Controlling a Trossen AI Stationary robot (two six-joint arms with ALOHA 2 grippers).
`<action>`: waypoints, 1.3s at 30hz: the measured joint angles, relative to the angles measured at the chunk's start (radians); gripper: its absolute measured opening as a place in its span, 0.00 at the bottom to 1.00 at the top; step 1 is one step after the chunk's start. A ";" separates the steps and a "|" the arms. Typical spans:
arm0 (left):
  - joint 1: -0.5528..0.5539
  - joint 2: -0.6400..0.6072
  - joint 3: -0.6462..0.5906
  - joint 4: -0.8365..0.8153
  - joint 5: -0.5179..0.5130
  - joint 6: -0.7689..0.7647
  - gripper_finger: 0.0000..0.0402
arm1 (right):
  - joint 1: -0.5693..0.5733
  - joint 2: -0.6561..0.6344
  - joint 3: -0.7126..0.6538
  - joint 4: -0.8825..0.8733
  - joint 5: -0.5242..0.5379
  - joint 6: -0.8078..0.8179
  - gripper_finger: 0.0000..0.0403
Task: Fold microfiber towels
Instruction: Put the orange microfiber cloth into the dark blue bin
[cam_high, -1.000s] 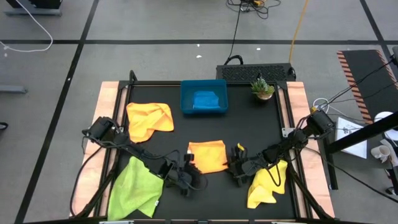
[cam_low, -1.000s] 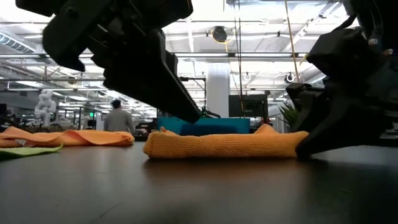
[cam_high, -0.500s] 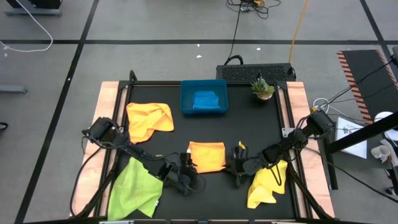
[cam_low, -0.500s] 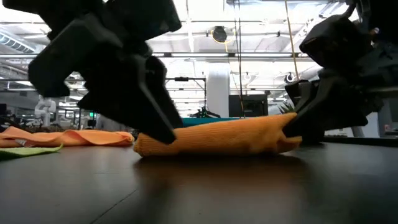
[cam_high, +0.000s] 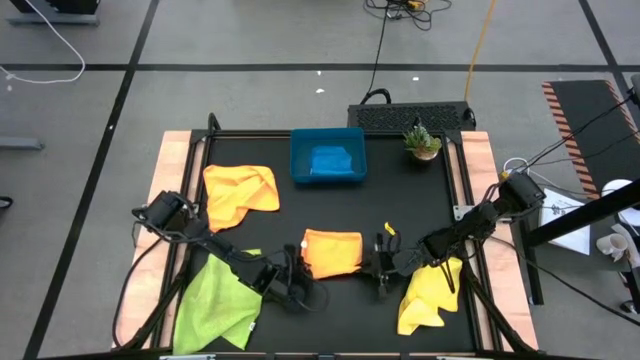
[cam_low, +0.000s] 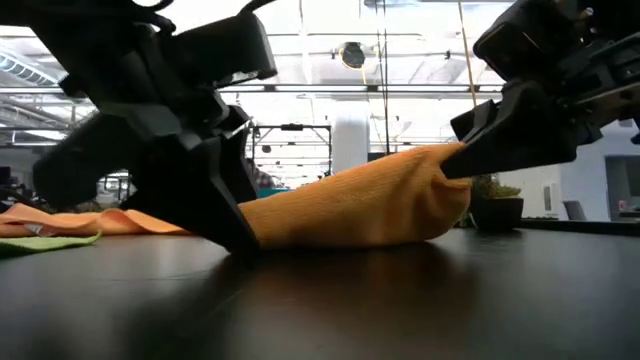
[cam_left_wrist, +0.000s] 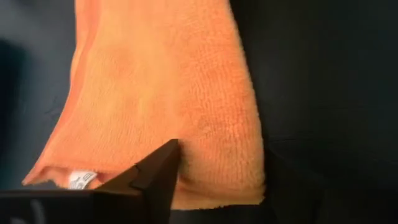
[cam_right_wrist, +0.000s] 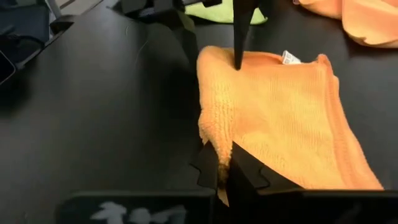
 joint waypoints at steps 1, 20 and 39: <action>0.003 0.000 0.000 -0.001 -0.001 0.000 0.48 | 0.000 0.000 0.000 0.001 0.000 0.000 0.01; 0.116 -0.239 0.000 -0.260 -0.212 0.112 0.03 | -0.232 -0.237 0.000 -0.120 -0.021 -0.144 0.01; 0.663 -0.528 0.002 0.014 -0.052 0.730 0.01 | -0.938 -0.481 0.003 -0.026 -0.427 -0.288 0.01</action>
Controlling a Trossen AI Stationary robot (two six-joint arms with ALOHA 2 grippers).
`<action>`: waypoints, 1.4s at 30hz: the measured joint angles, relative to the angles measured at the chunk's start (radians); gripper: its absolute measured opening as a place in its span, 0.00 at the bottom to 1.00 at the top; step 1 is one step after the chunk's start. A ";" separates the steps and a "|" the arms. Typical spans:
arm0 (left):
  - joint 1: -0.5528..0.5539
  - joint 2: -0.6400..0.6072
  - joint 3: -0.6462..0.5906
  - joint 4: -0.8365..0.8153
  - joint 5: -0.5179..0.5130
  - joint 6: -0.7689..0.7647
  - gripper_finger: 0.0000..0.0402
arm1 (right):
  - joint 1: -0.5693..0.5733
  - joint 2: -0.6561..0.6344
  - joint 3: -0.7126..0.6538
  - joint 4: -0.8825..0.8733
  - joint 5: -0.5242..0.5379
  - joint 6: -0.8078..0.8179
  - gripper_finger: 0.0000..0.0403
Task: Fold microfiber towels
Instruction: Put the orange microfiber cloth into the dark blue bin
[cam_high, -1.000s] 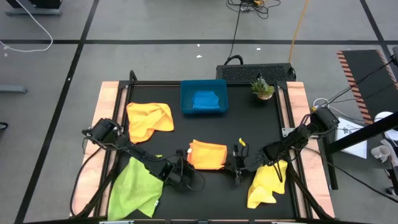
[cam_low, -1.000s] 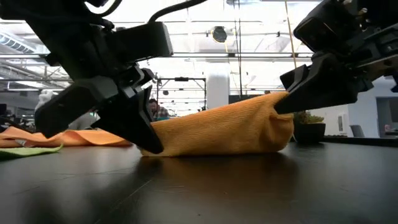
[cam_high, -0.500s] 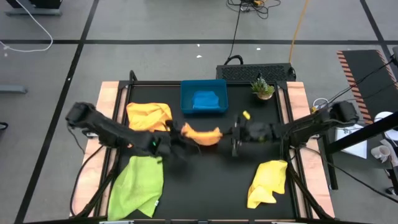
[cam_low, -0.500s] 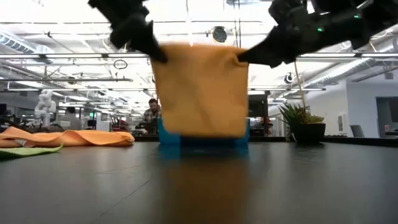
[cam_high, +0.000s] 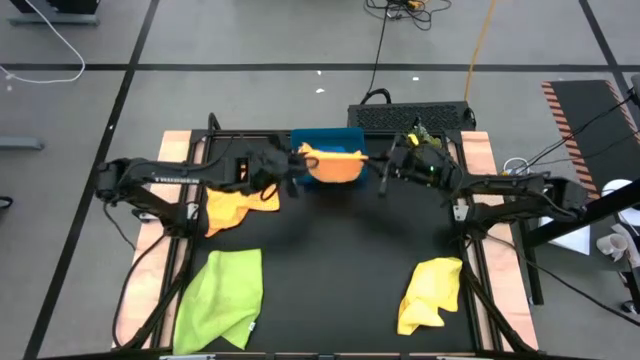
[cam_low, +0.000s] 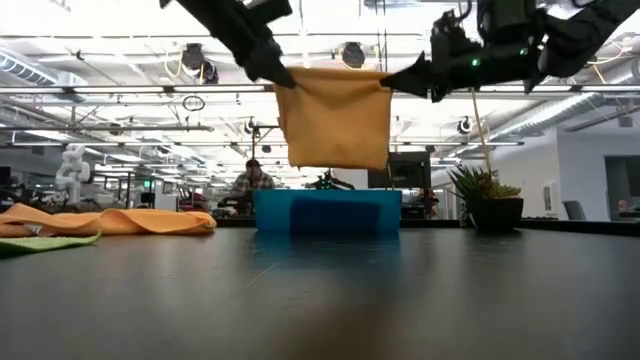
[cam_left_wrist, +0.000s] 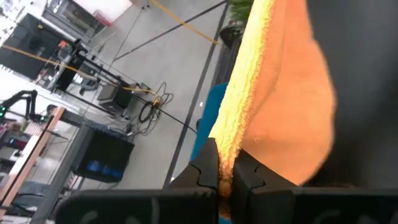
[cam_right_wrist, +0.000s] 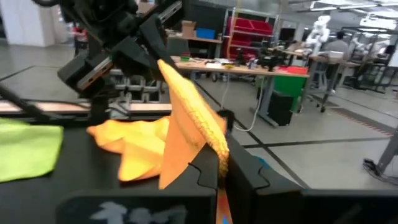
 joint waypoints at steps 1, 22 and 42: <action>0.025 0.007 0.000 0.021 0.014 0.011 0.01 | -0.033 0.010 0.000 0.006 -0.023 0.000 0.01; 0.383 0.242 -0.001 0.245 0.210 0.153 0.01 | -0.352 0.415 0.315 -0.126 -0.211 -0.108 0.01; 0.363 0.282 -0.002 0.168 0.249 0.250 0.02 | -0.369 0.487 0.345 -0.268 -0.334 -0.199 0.01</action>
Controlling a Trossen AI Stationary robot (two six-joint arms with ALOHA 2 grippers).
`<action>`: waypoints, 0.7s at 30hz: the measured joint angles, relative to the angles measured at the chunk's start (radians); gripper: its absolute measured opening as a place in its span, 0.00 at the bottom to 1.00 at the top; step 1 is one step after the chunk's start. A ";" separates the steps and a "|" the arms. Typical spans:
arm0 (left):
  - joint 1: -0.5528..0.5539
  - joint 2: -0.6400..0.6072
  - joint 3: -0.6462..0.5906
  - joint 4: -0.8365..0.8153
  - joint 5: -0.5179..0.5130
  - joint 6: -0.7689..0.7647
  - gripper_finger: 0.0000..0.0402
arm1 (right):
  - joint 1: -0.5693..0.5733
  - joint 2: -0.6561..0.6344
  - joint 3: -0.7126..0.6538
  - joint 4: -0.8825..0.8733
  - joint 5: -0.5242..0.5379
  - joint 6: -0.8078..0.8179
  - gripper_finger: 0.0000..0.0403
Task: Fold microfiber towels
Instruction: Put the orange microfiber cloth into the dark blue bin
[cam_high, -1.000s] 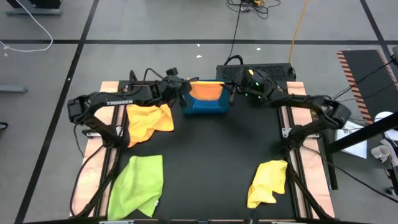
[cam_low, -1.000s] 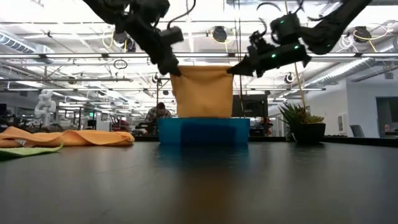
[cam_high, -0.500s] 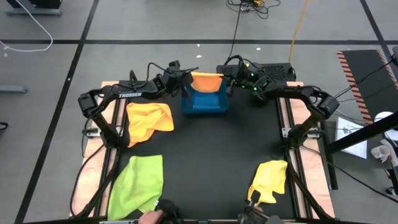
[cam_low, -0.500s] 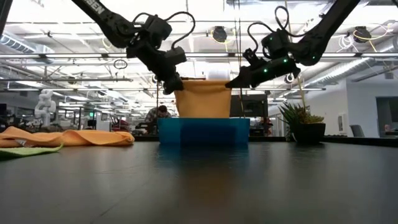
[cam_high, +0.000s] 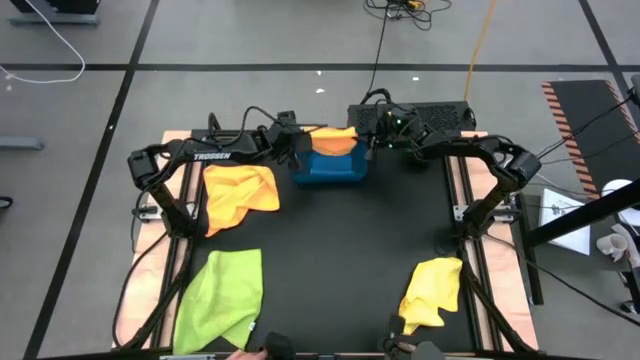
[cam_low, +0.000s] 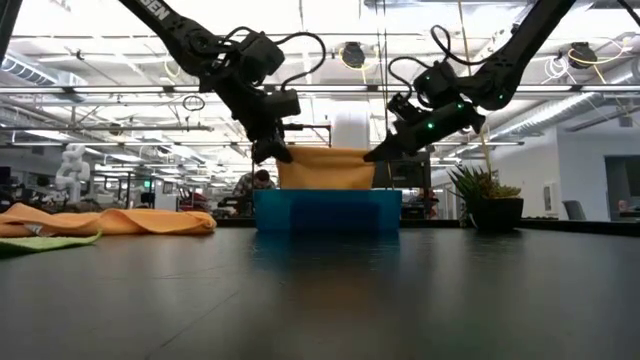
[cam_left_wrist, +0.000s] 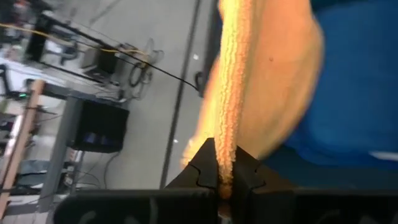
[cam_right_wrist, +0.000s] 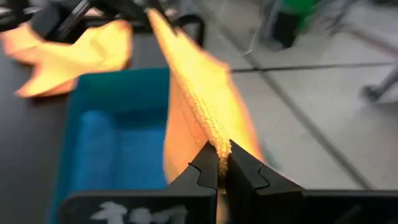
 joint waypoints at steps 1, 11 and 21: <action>-0.011 0.000 0.000 -0.017 -0.003 0.000 0.04 | 0.002 0.000 -0.001 -0.021 -0.031 0.000 0.01; -0.095 0.000 -0.002 -0.168 0.146 -0.009 0.18 | 0.060 0.000 -0.002 -0.239 -0.145 -0.025 0.04; -0.162 0.000 -0.002 -0.238 0.179 -0.033 0.40 | 0.123 -0.020 -0.002 -0.287 -0.146 -0.042 0.31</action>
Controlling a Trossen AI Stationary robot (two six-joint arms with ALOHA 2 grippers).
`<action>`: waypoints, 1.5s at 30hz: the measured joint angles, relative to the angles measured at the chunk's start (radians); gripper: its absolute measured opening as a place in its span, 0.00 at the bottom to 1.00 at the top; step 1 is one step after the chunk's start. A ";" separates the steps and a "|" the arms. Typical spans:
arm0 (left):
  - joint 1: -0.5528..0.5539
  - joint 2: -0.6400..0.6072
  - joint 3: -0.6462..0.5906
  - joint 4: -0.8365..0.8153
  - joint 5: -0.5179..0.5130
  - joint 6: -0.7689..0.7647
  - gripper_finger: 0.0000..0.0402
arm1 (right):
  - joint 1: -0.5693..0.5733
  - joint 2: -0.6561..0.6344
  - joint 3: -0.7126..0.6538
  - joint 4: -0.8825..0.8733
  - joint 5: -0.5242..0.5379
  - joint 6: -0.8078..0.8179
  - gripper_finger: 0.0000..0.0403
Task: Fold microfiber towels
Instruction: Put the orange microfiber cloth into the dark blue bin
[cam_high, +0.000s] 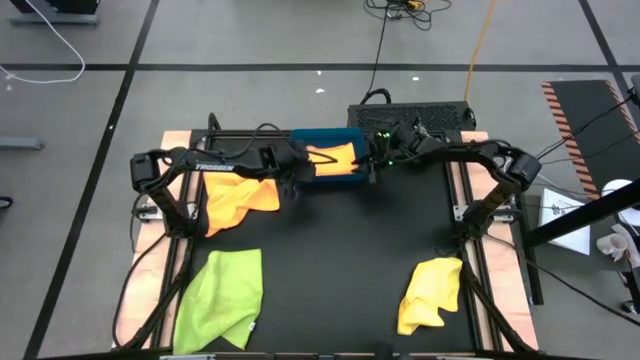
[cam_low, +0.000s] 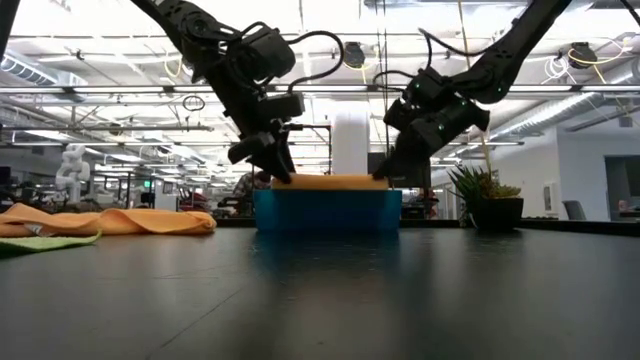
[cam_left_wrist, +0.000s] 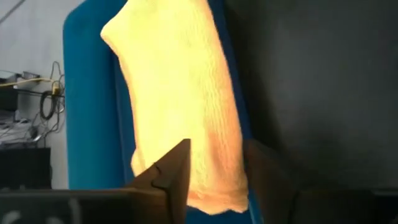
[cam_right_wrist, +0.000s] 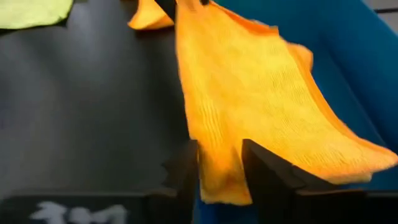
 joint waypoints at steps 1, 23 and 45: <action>-0.004 0.000 0.000 -0.003 -0.018 -0.008 0.43 | 0.003 -0.011 0.000 -0.006 0.002 0.000 0.34; 0.017 0.053 0.001 0.223 0.072 -0.322 0.60 | 0.072 -0.049 0.000 0.064 0.056 0.063 0.37; 0.044 0.074 0.001 0.239 0.042 -0.310 0.42 | 0.082 0.074 0.001 0.123 0.209 0.043 0.37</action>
